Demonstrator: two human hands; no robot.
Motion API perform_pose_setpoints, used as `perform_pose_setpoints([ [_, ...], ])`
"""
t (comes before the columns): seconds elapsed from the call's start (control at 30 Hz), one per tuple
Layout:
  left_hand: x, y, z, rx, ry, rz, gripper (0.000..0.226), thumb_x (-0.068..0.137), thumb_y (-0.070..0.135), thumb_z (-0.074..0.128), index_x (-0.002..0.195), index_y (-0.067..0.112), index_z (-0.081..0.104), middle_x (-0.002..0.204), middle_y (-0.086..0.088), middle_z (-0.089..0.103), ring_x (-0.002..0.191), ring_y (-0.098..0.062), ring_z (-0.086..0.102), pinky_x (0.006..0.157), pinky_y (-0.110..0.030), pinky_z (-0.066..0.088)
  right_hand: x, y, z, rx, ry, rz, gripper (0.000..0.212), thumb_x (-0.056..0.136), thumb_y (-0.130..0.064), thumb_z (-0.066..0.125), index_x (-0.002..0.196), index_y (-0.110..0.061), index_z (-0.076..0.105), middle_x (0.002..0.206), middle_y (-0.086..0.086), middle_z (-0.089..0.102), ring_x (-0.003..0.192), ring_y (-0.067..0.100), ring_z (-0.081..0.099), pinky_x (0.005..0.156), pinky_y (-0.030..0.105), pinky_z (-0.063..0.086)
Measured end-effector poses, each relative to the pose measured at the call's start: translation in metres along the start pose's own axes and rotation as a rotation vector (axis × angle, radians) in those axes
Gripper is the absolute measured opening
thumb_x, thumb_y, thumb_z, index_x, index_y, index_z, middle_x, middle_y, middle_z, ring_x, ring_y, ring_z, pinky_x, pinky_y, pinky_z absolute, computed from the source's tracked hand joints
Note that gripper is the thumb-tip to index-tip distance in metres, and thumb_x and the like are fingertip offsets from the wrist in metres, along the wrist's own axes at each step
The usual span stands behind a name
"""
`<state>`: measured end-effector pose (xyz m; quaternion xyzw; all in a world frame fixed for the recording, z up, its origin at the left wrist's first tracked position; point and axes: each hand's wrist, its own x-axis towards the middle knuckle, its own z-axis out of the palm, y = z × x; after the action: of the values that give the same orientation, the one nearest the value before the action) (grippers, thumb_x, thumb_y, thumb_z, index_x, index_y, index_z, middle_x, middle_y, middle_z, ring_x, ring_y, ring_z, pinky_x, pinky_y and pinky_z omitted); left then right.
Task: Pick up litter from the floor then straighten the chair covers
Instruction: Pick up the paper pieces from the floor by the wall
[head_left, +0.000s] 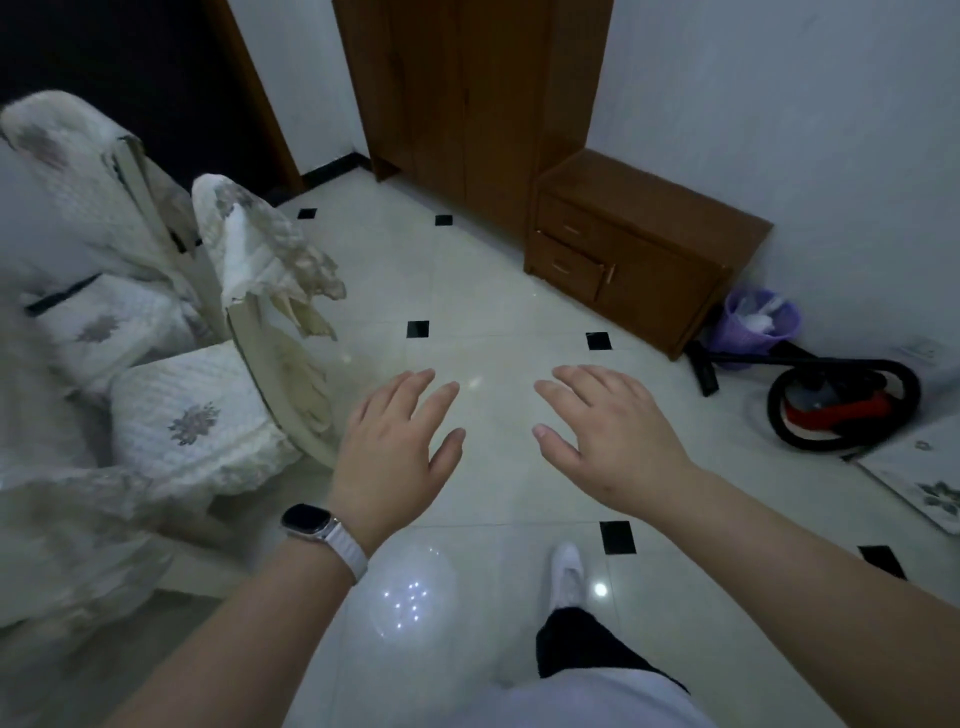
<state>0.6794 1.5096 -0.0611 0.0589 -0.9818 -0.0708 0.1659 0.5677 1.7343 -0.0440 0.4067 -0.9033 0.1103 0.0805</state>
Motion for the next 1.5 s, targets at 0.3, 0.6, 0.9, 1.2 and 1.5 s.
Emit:
perform_pose_setpoints([
  [0.3, 0.145, -0.045, 0.042, 0.1, -0.002, -0.091, 0.047, 0.089, 0.044, 0.049, 0.126, 0.017, 0.062, 0.13, -0.009, 0.06, 0.122, -0.031, 0.055, 0.092, -0.046, 0.047, 0.156, 0.087, 0.048, 0.07, -0.025, -0.07, 0.052, 0.091, -0.05, 0.039, 0.122, -0.017, 0.063, 0.124, 0.007, 0.063, 0.113, 0.03, 0.056, 0.095, 0.042, 0.043],
  [0.6, 0.291, -0.056, 0.076, 0.139, 0.002, -0.155, 0.047, 0.088, 0.044, 0.051, 0.126, 0.02, 0.061, 0.131, -0.008, 0.06, 0.122, -0.03, 0.054, 0.096, -0.043, 0.044, 0.315, 0.176, 0.048, 0.123, -0.042, -0.159, 0.053, 0.09, -0.051, 0.037, 0.121, -0.017, 0.063, 0.123, 0.006, 0.062, 0.114, 0.03, 0.056, 0.096, 0.043, 0.043],
  [0.9, 0.376, -0.134, 0.09, 0.113, 0.061, -0.311, 0.047, 0.087, 0.044, 0.051, 0.127, 0.019, 0.062, 0.13, -0.007, 0.06, 0.121, -0.03, 0.054, 0.094, -0.05, 0.048, 0.434, 0.192, 0.07, 0.128, -0.018, -0.255, 0.05, 0.09, -0.05, 0.039, 0.119, -0.017, 0.064, 0.121, 0.005, 0.063, 0.112, 0.029, 0.057, 0.094, 0.041, 0.044],
  [1.2, 0.492, -0.244, 0.136, 0.025, 0.089, -0.324, 0.048, 0.088, 0.044, 0.051, 0.126, 0.018, 0.063, 0.129, -0.008, 0.061, 0.119, -0.031, 0.055, 0.097, -0.047, 0.047, 0.588, 0.202, 0.111, 0.039, -0.114, -0.232, 0.054, 0.093, -0.053, 0.033, 0.128, -0.021, 0.059, 0.131, 0.002, 0.058, 0.122, 0.025, 0.05, 0.1, 0.04, 0.037],
  [1.5, 0.628, -0.349, 0.134, -0.009, 0.097, -0.233, 0.048, 0.091, 0.043, 0.048, 0.13, 0.019, 0.059, 0.133, -0.007, 0.058, 0.122, -0.029, 0.052, 0.099, -0.045, 0.045, 0.745, 0.202, 0.122, -0.043, -0.057, -0.198, 0.049, 0.093, -0.052, 0.037, 0.126, -0.022, 0.058, 0.129, 0.001, 0.058, 0.12, 0.023, 0.05, 0.099, 0.038, 0.036],
])
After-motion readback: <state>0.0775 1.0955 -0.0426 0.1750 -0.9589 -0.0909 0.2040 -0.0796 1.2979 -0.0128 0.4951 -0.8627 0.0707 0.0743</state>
